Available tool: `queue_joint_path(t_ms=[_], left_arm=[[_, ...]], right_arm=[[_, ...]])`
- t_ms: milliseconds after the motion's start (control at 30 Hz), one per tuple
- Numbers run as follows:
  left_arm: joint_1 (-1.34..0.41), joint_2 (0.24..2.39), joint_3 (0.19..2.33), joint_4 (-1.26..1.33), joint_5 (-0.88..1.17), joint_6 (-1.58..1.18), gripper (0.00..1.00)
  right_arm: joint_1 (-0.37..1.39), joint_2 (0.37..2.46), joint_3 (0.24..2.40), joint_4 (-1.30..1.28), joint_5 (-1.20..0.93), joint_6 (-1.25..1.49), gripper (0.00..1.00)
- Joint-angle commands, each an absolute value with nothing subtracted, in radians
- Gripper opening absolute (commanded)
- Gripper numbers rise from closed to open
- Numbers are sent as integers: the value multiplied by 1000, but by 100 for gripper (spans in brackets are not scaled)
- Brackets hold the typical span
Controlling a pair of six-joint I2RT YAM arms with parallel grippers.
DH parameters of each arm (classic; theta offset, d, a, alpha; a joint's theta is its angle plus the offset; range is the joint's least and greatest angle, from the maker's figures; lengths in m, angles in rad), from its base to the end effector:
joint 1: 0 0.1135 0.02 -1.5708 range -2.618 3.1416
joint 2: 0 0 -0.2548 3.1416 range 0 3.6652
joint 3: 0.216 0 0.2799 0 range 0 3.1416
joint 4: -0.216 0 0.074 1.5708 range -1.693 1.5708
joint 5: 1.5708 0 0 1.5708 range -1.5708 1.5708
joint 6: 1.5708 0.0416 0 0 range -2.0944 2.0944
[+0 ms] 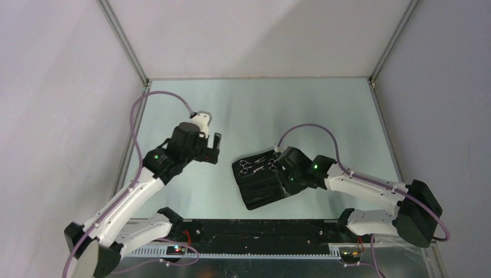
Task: Sort the hair-cutting tools
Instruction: Adjust the hairdressing tool bag at the center of the board.
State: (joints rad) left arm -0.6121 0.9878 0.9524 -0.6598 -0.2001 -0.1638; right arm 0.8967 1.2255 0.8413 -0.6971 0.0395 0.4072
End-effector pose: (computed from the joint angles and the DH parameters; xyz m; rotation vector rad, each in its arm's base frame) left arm 0.2038 -0.1330 0.3030 0.3977 2.2210 -0.1897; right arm 0.1661 0.2053 0.2044 -0.6426 2.6280 0.3675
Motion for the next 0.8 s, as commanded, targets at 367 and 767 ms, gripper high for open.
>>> queue_joint_path(t_ms=[367, 767], left_arm=[[-431, 804, 746, -608, -185, -313, 100], [-431, 767, 724, -611, -216, -382, 100]], right_arm=[[976, 1286, 642, -643, -57, 565, 44], [969, 1472, 858, -439, -36, 390, 42]])
